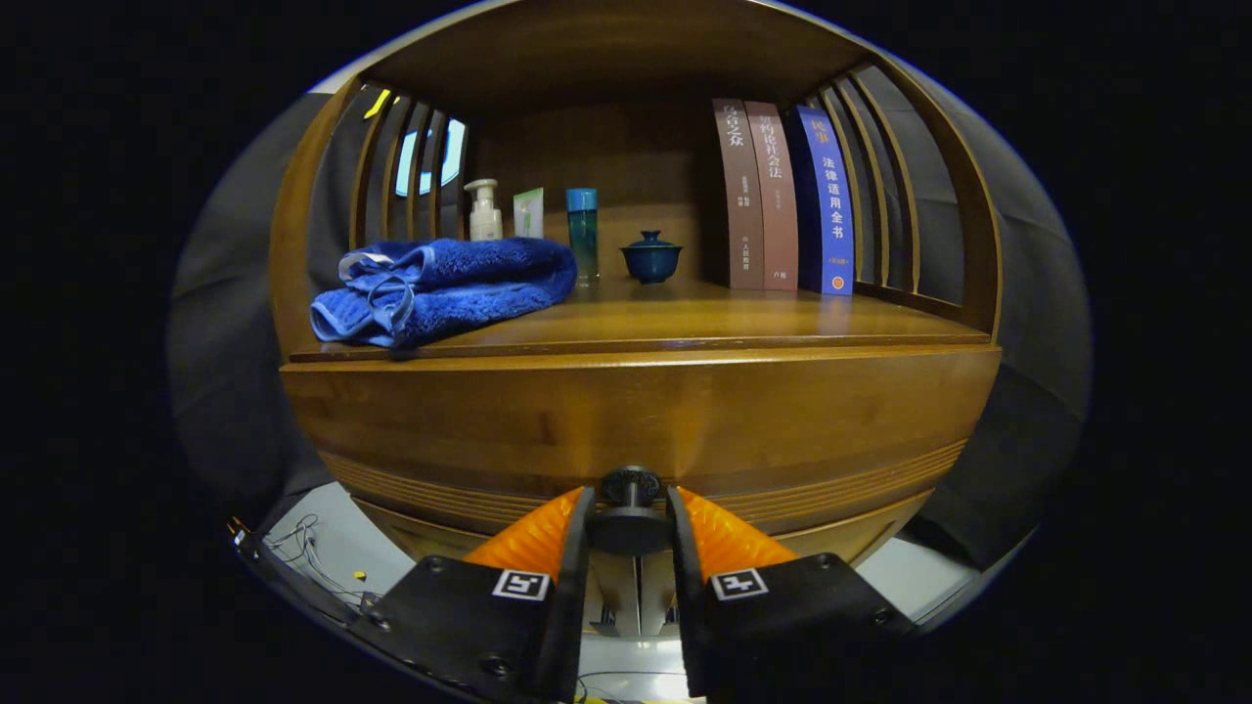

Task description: Pull open the drawer, take out the items inside it, and place them on the countertop above the cabinet.

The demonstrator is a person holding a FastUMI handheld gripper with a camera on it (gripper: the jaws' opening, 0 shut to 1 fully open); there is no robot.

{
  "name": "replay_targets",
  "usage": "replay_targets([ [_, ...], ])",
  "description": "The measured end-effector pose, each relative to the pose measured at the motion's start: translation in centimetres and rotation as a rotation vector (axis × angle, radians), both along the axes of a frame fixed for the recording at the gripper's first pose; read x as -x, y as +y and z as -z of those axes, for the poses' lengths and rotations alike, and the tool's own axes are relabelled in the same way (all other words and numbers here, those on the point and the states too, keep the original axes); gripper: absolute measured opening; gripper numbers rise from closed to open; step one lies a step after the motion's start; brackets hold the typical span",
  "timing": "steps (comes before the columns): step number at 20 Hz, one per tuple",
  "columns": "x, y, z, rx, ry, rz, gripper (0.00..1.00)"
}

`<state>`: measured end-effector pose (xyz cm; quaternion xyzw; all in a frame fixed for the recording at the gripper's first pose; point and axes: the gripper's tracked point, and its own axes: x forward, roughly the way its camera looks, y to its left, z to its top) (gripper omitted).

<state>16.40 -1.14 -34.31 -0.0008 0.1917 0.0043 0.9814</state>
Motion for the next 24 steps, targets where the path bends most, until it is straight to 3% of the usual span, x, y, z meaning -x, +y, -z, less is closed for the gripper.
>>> replay_targets([
  [1, -0.2, 0.0, 0.5, 0.002, 0.003, 0.000, 0.38],
  [11, 1.3, -0.3, 0.1, 0.013, 0.030, 0.000, 0.38],
  [24, 12.5, -0.7, -1.0, -0.005, 0.076, 0.016, 0.38],
])
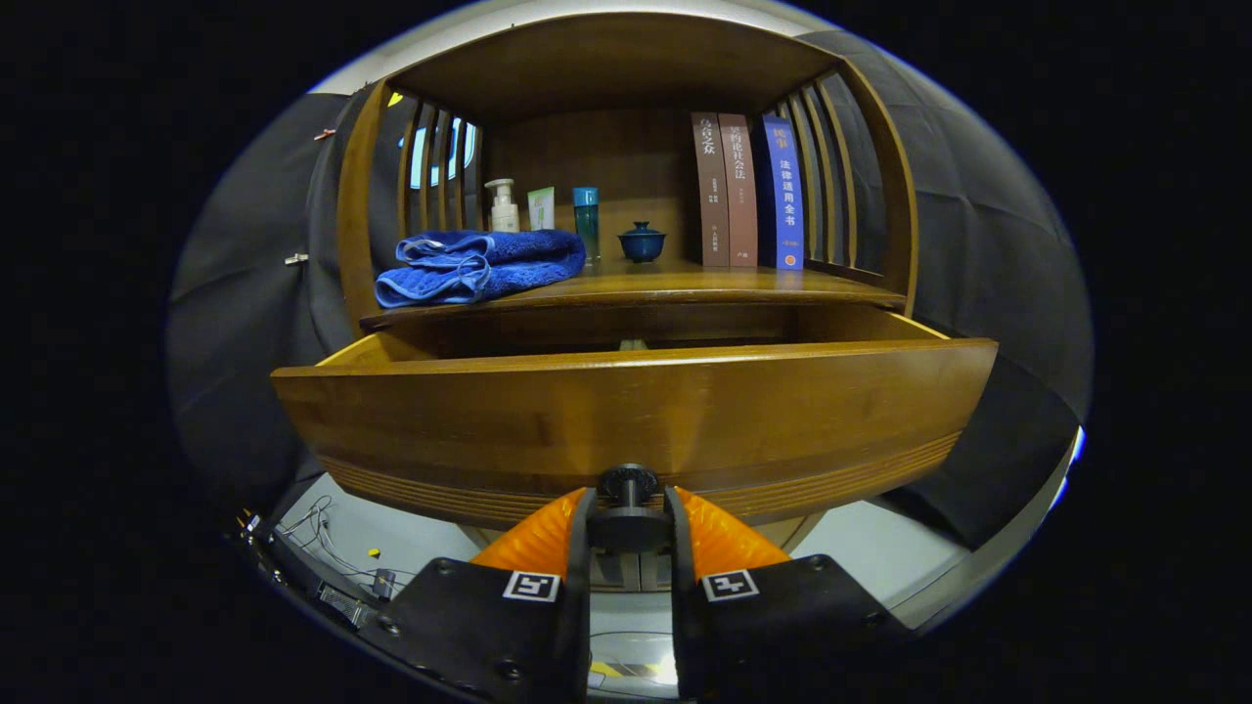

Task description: Pull open the drawer, take out the items inside it, and place them on the countertop above the cabinet.

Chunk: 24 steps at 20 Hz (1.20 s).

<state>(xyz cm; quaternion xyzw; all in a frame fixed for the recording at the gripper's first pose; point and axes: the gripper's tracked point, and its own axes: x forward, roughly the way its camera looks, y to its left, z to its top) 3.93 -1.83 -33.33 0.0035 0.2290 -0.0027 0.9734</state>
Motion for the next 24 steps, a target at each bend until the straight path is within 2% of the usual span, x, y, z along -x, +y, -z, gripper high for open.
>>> replay_targets([
  [10, 6.8, -0.5, 0.3, -0.024, 0.025, 0.008, 0.38],
  [21, 7.7, -0.6, 0.5, -0.023, 0.039, 0.006, 0.38],
  [24, 8.6, -0.5, -0.6, -0.044, 0.054, 0.009, 0.53],
])
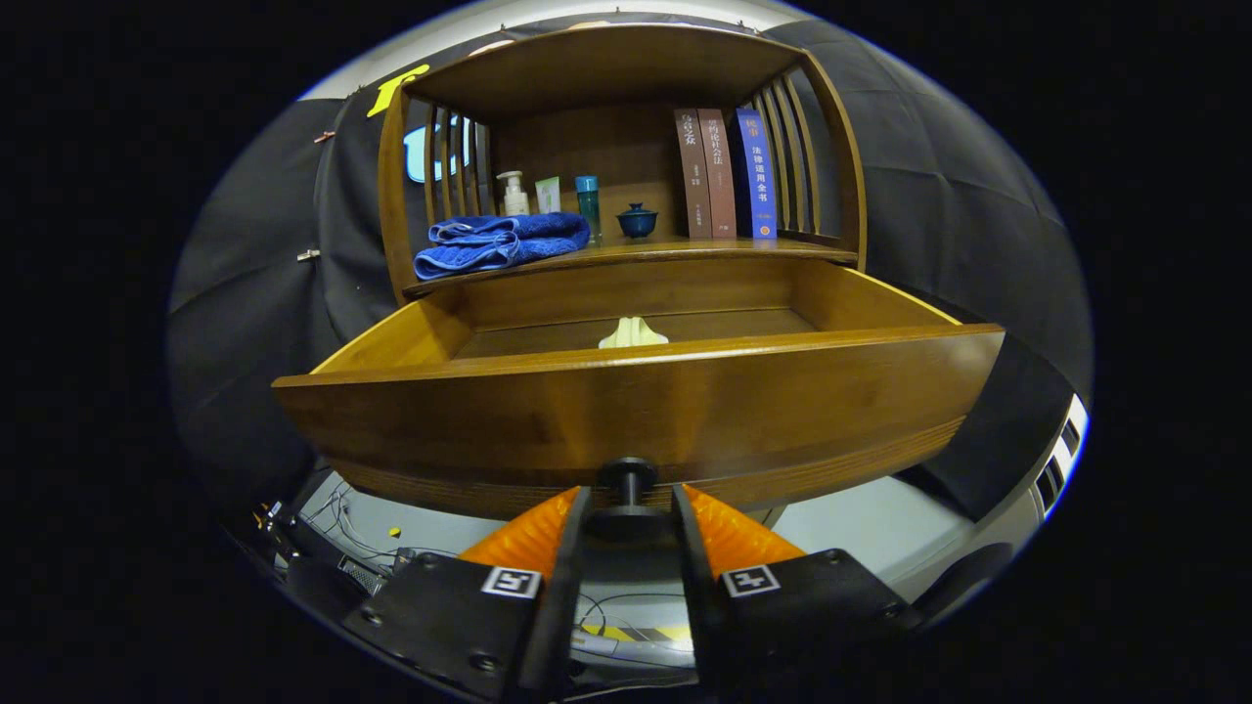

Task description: Pull open the drawer, take out the items inside it, and place them on the countertop above the cabinet.

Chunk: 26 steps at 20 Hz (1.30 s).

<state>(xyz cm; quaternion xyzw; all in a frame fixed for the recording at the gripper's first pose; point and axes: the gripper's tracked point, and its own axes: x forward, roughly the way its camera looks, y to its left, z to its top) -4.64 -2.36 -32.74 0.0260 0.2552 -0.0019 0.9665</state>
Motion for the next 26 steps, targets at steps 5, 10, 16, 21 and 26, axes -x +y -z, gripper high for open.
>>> replay_targets([
  [5, -0.4, 2.2, -7.8, 0.006, -0.074, -0.043, 1.00],
  [10, -7.1, 2.9, -12.7, -0.026, -0.025, -0.052, 0.99],
  [16, -16.2, 1.9, -9.5, -0.048, 0.200, 0.011, 1.00],
  [21, -19.1, 1.1, -3.7, 0.009, 0.449, 0.028, 0.99],
  [26, -19.4, 0.4, 1.5, 0.005, 0.628, 0.053, 0.85],
])
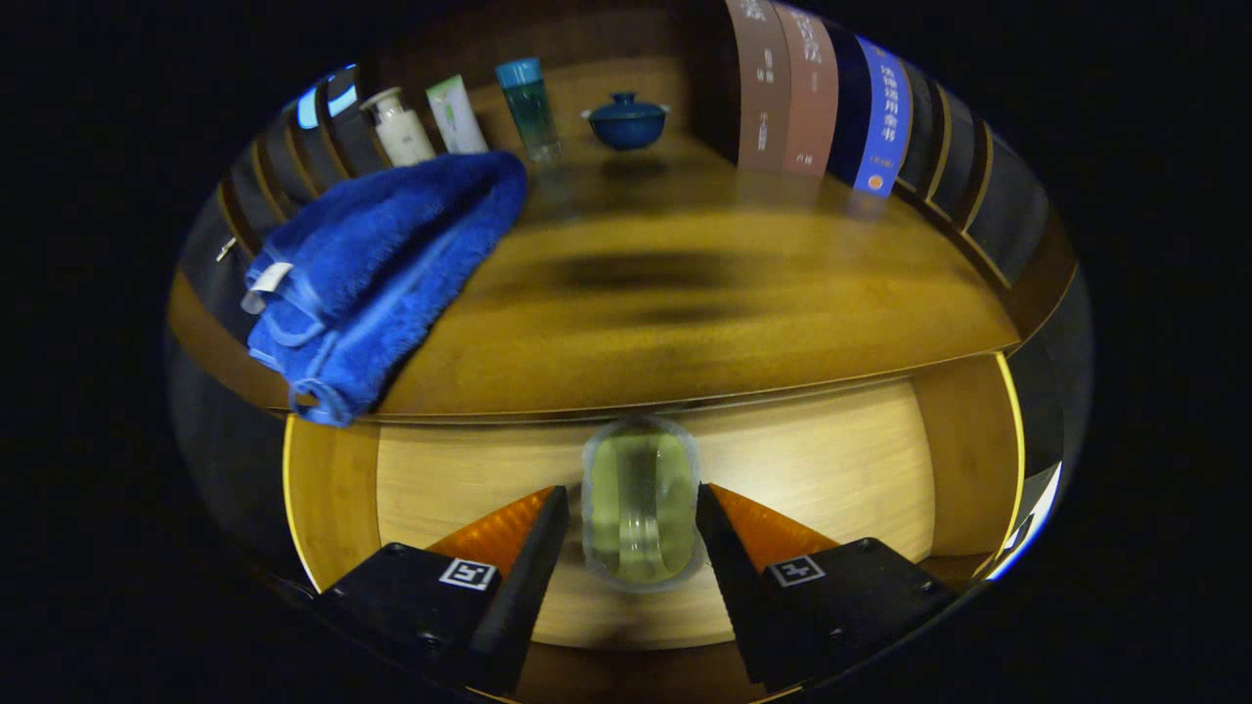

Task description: Pull open the drawer, take out the items inside it, and place them on the countertop above the cabinet.

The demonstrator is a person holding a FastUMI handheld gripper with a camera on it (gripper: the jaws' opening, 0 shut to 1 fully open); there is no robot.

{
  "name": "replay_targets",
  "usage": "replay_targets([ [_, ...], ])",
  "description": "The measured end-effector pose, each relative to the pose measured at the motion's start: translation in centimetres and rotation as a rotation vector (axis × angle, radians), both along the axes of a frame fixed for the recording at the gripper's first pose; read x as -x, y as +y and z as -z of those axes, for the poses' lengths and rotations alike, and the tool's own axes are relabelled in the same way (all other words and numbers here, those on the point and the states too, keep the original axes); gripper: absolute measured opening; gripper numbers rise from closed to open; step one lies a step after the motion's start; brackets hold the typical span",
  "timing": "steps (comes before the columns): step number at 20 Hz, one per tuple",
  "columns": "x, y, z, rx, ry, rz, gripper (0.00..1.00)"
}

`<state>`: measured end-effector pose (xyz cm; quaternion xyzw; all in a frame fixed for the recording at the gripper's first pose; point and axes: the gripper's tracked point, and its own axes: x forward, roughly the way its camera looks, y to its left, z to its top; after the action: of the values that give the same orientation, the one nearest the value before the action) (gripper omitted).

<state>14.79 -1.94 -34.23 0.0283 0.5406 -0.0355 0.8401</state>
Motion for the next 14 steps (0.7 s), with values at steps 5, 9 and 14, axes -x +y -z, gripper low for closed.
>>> replay_targets([
  [5, 0.2, -0.1, 1.3, 0.014, 0.074, -0.009, 0.40],
  [9, 0.1, -0.1, 1.1, 0.021, 0.075, -0.022, 0.24],
  [14, 0.9, 0.3, 0.3, -0.004, 0.053, -0.034, 0.24],
])
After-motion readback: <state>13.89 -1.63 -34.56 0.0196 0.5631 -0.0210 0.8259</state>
